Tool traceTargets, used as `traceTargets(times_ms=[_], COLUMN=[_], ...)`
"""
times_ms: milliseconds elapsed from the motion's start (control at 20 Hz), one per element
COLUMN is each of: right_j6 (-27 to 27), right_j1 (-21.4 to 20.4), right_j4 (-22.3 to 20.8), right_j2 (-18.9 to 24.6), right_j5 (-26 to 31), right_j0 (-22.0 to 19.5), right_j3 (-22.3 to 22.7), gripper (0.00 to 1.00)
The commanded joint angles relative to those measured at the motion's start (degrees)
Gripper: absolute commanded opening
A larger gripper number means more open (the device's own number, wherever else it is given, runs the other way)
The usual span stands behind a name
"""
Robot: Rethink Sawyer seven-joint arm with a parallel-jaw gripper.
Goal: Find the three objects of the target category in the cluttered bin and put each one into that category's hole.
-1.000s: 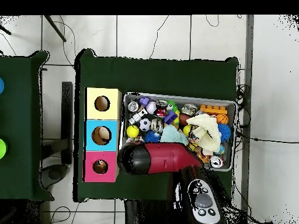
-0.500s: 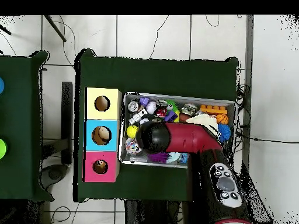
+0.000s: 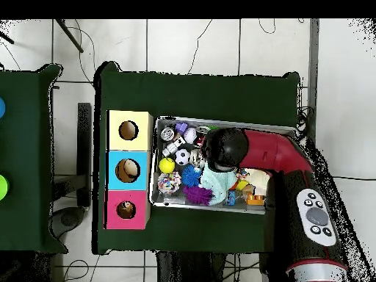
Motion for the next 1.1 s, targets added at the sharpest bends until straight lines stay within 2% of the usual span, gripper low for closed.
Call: traceTargets(times_ms=[50,350,700,950,1100], right_j6=[-8.14,-11.59,-14.87,-18.48,-18.93], right_j1=[2.17,7.58,10.21,14.97,15.38], right_j4=[-1.48,-2.15,-3.5,-5.19,-6.65], right_j2=[5.58,7.58,9.13,11.18,11.8], right_j5=[12.29,15.72,14.54,12.37,9.82], right_j0=[-0.9,-2.91,-5.99,-8.84,-9.57], right_j3=[-10.61,-17.43,-19.41,-22.28,-21.74], gripper=[1.0,1.0,1.0,1.0,1.0])
